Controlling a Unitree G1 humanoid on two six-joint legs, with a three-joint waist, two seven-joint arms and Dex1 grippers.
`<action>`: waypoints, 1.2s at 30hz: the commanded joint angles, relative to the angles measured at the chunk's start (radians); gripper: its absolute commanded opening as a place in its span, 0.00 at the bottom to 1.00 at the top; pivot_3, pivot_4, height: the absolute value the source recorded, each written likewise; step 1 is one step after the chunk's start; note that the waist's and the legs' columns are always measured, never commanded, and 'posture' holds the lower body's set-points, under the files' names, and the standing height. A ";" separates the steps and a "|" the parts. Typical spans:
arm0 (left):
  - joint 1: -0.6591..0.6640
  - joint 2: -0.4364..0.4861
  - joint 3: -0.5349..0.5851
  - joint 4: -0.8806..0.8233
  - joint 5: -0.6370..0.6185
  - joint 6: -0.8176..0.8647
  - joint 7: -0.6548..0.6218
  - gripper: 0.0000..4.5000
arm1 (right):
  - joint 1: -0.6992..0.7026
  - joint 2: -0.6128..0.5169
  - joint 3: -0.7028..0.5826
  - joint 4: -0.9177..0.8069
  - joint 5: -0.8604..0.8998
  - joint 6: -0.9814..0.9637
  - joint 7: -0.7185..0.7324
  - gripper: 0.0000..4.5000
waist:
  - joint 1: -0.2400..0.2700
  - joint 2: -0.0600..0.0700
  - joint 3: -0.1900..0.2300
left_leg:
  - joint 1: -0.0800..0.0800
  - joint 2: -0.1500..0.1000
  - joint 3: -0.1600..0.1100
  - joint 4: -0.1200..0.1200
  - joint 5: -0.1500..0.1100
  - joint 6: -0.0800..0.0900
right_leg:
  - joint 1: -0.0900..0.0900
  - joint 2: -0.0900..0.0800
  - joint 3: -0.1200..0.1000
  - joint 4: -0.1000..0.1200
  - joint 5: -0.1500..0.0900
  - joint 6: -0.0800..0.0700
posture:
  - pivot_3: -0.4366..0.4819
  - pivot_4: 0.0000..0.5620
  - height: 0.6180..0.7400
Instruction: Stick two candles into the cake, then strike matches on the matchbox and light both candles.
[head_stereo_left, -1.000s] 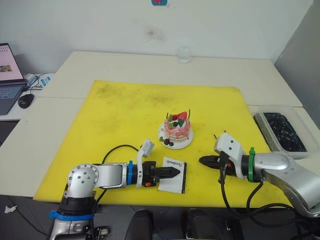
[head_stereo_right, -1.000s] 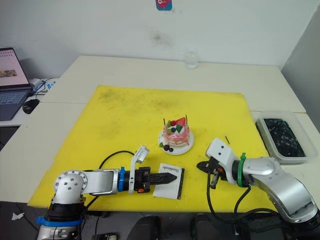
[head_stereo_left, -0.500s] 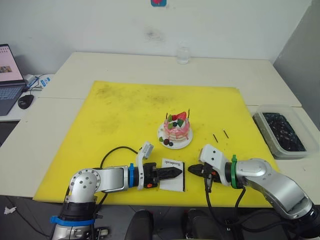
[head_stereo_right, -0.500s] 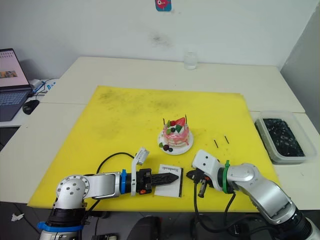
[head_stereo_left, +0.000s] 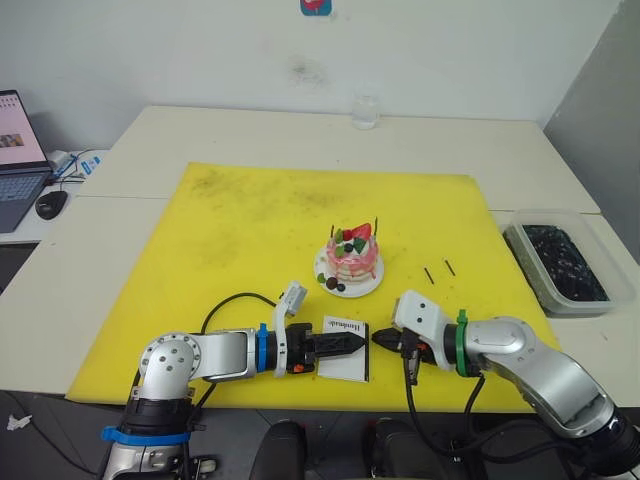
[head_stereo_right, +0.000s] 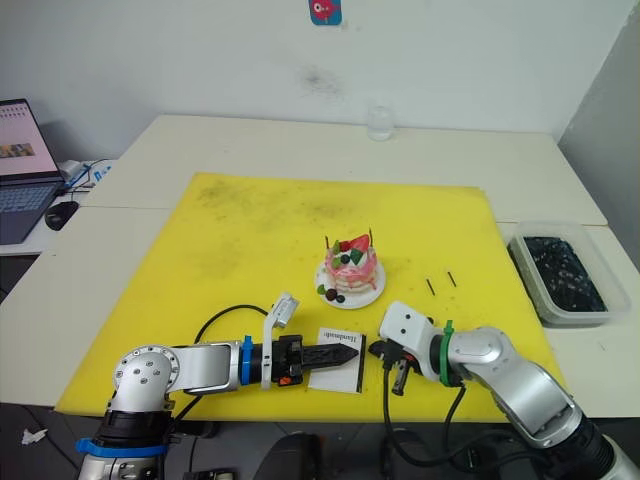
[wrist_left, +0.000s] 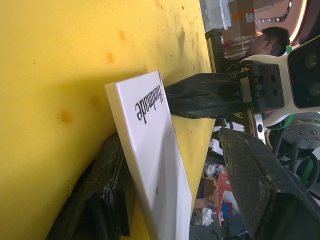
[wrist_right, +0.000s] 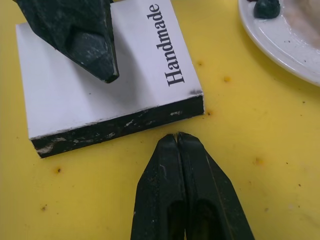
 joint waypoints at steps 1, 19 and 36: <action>0.016 0.020 -0.001 0.025 0.044 0.004 0.030 0.64 | -0.011 0.014 0.005 -0.020 0.014 -0.005 0.017 0.00 | 0.000 0.000 0.000 | 0.000 0.000 0.000 0.000 0.000 0.000 | 0.000 0.000 0.000 0.000 0.000 0.000 | 0.48 0.27 1.00; 0.019 0.042 -0.016 0.011 0.100 -0.003 0.023 0.51 | -0.022 0.040 0.003 -0.015 0.010 0.017 0.018 0.00 | -0.001 0.000 0.000 | 0.000 0.000 0.000 -0.001 0.000 0.000 | -0.001 0.000 0.000 0.000 -0.001 -0.002 | 0.48 0.27 1.00; 0.049 0.086 -0.047 -0.076 0.185 -0.045 -0.162 0.01 | 0.028 0.022 -0.187 -0.120 0.064 0.064 -0.038 0.00 | -0.003 0.000 0.000 | -0.001 0.000 0.000 -0.002 0.000 0.000 | -0.002 0.000 0.000 -0.001 -0.003 -0.005 | 0.48 0.27 1.00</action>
